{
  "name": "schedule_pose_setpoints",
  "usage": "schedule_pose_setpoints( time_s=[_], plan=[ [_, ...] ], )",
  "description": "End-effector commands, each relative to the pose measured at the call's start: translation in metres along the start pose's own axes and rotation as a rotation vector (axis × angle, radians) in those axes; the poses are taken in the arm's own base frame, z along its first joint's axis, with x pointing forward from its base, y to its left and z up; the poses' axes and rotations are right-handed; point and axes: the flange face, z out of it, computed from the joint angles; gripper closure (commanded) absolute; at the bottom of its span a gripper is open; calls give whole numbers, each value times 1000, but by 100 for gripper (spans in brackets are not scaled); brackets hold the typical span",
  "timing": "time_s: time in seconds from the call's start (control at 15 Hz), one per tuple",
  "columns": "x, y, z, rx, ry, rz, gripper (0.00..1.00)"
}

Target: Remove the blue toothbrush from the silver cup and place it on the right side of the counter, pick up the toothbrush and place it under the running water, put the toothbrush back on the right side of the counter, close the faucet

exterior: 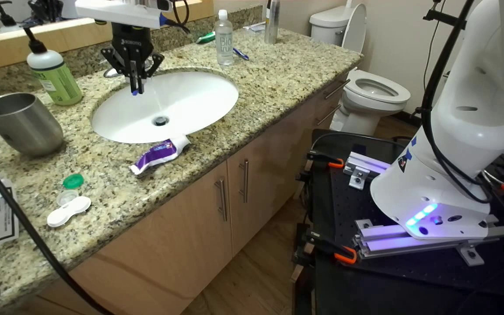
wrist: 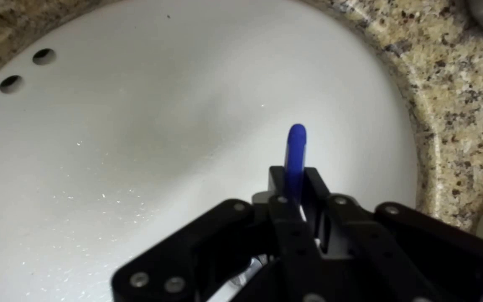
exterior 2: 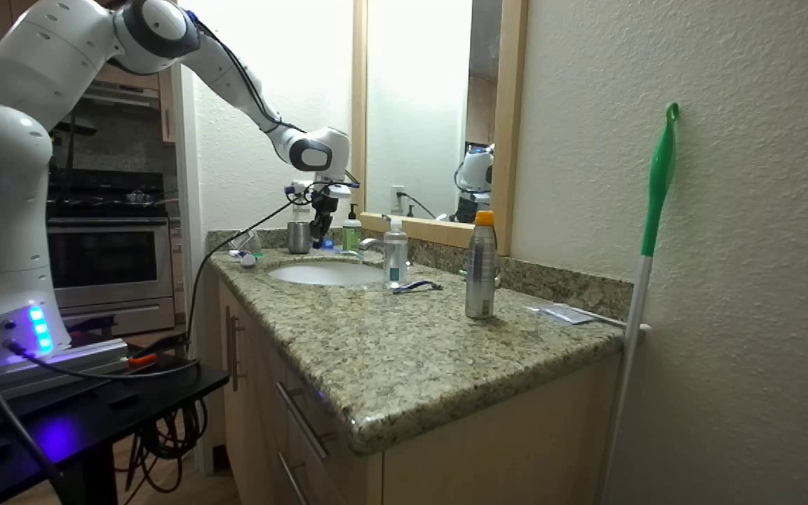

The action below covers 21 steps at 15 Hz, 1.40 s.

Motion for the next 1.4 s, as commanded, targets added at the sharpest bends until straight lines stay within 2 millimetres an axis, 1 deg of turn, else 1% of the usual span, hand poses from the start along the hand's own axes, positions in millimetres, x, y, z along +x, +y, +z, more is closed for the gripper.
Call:
schedule_pose_setpoints(
  time_s=[0.0,0.4,0.47,0.53,0.67,0.8,0.87,0.93,1.07,1.13,1.33],
  plan=[
    [1,0,-1,-1,-1,0,88],
    [1,0,-1,-1,-1,0,88],
    [6,6,4,-21,20,6,97],
    [14,20,12,-49,19,17,97],
    [28,55,24,-119,7,67,97],
    [34,88,27,-149,-3,94,97],
    [33,105,25,-164,-32,93,97],
    [32,118,21,-158,-33,88,97],
    [29,142,2,-104,2,75,97],
    [27,156,-13,-71,38,74,97],
    [19,188,-59,4,107,60,97]
  ],
)
